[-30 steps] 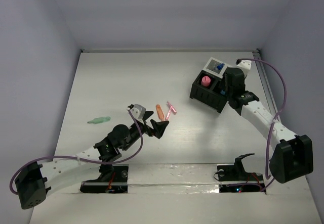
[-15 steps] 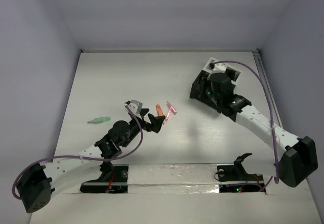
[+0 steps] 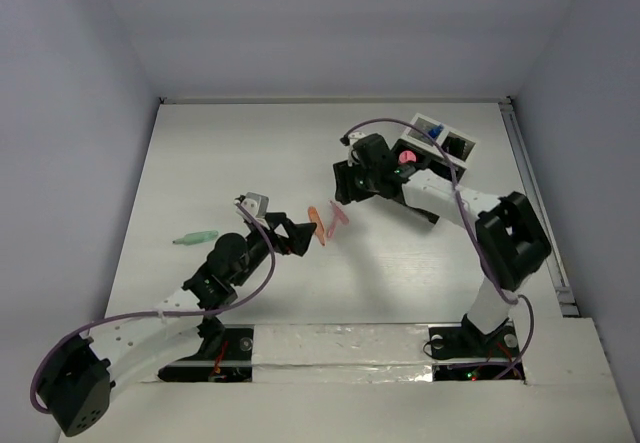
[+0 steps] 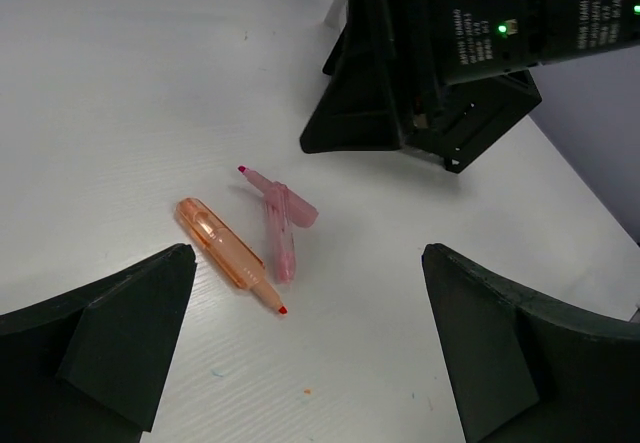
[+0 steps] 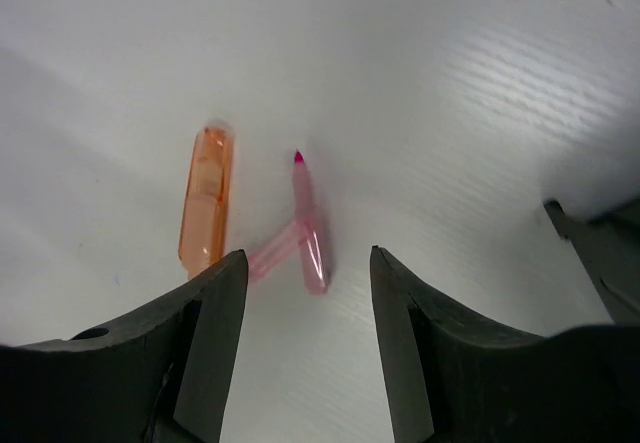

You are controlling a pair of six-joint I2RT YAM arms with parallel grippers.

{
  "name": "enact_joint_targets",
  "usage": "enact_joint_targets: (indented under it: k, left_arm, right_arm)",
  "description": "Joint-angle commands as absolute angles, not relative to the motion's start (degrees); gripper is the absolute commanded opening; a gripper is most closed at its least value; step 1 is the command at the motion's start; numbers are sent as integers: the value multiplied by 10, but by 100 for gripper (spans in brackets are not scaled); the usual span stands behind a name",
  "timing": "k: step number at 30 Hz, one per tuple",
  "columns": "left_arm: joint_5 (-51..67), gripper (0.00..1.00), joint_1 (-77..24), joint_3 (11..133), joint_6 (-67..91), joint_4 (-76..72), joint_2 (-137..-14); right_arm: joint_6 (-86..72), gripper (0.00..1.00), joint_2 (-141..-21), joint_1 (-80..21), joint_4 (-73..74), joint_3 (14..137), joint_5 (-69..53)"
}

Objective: Sort the stationery into containers
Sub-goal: Pick up the pen from the center of the board.

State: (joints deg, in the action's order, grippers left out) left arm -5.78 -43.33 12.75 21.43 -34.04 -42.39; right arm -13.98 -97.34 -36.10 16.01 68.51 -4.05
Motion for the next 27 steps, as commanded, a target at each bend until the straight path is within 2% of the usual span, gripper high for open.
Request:
enact_joint_targets:
  k: [1,5,9,12,16,21,24,27]
  left_arm:
    - [-46,95,-426,122,220,-361,-408]
    - [-42,94,-421,120,217,-359,-398]
    - [-36,94,-416,121,216,-356,-396]
    - [-37,94,-416,121,216,-356,-391]
    - [-58,93,-411,127,212,-333,-374]
    - [-111,92,-405,122,220,-302,-297]
    - [-120,92,-405,120,222,-294,-273]
    - [-121,92,-405,119,222,-287,-272]
  right_arm:
    - [-88,58,-1020,-366,204,760,-78]
    - [-47,54,-1057,-366,255,795,-70]
    - [24,53,-1036,-366,303,802,-71]
    - [91,54,-1010,-387,313,776,-96]
    - [169,63,-995,-427,315,766,-121]
    - [211,68,-1005,-450,282,746,-132]
    - [225,71,-1026,-456,283,757,-117]
    - [236,71,-1051,-467,307,773,-49]
